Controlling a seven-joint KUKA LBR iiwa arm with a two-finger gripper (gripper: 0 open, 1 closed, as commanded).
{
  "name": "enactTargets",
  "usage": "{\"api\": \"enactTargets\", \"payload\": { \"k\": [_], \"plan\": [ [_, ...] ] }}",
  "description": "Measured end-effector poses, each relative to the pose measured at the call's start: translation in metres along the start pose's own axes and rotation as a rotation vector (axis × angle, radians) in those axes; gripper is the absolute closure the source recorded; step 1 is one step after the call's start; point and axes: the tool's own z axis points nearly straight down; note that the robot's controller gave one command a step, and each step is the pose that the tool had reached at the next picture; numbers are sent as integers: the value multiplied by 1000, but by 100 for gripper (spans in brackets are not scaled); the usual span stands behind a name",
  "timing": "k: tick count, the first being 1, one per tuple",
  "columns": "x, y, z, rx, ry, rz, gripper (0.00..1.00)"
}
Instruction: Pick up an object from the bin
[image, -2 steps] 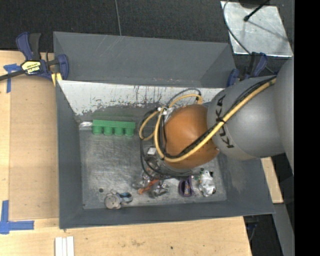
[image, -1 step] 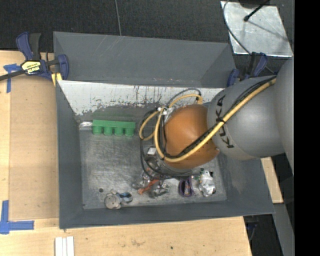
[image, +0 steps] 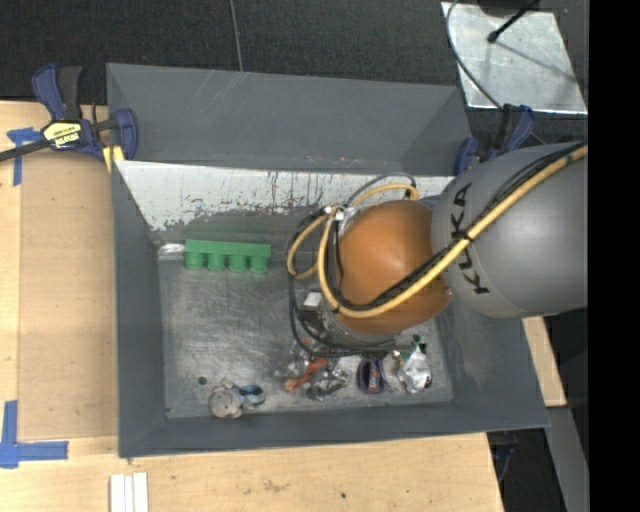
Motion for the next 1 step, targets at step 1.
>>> {"api": "enactTargets", "payload": {
  "k": [1],
  "plan": [
    [-18,-14,-123,2,-1,9,100]
  ]
}}
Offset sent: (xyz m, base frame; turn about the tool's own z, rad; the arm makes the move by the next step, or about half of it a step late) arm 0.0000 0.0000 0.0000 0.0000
